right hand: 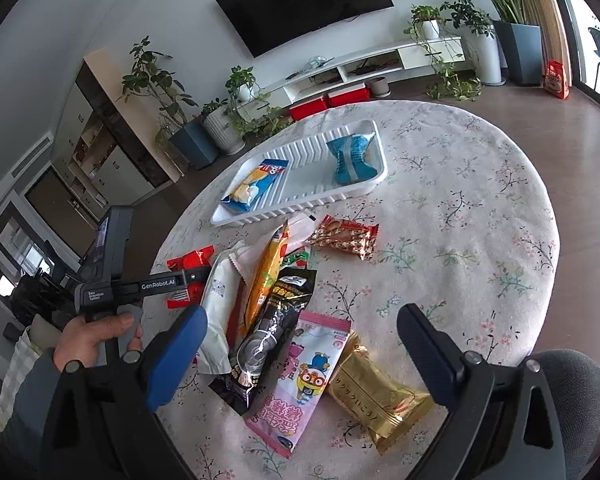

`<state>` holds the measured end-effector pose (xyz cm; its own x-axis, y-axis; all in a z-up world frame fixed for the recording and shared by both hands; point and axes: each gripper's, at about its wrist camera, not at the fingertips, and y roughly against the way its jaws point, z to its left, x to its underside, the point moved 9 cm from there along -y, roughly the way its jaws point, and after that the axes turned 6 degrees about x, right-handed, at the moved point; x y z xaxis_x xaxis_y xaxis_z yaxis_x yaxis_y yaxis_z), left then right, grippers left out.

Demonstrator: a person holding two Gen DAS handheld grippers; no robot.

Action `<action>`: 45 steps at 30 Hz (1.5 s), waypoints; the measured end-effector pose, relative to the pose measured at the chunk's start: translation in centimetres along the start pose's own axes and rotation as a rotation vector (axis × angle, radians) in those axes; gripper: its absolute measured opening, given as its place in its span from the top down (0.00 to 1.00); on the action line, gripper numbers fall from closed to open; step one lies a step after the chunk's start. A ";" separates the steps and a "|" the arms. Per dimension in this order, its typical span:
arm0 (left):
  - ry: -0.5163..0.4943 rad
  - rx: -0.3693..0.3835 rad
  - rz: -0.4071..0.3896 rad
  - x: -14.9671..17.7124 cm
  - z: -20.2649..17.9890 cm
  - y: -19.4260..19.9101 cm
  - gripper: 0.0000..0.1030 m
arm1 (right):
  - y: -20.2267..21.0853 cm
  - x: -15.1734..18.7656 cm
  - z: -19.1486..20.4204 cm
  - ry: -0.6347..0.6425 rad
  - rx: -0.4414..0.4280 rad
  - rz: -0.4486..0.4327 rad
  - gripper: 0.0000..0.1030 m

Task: Organize snacks
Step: 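Lower the left gripper onto the red chip bag and close, then lift the red chip bag with the left gripper while the right gripper grasps the pink packet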

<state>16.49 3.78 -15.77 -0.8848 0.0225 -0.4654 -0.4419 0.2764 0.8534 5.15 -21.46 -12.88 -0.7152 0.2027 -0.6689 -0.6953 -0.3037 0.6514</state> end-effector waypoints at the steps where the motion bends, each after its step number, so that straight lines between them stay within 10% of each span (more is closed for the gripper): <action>1: 0.016 0.025 0.001 0.2 0.1 -0.2 0.22 | 0.0 0.1 0.1 0.002 -0.001 0.002 0.04; 21: 0.013 0.105 -0.050 -0.2 1.4 0.3 0.61 | -1.7 3.4 0.8 0.014 0.023 0.083 0.08; 45: -0.052 0.172 -0.096 5.3 1.4 6.1 0.64 | -3.5 6.6 1.8 0.017 0.094 0.265 0.41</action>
<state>9.28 6.90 -13.32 -0.8289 0.0366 -0.5582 -0.4884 0.4392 0.7540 2.70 -17.34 -18.94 -0.8721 0.1114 -0.4764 -0.4884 -0.2565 0.8341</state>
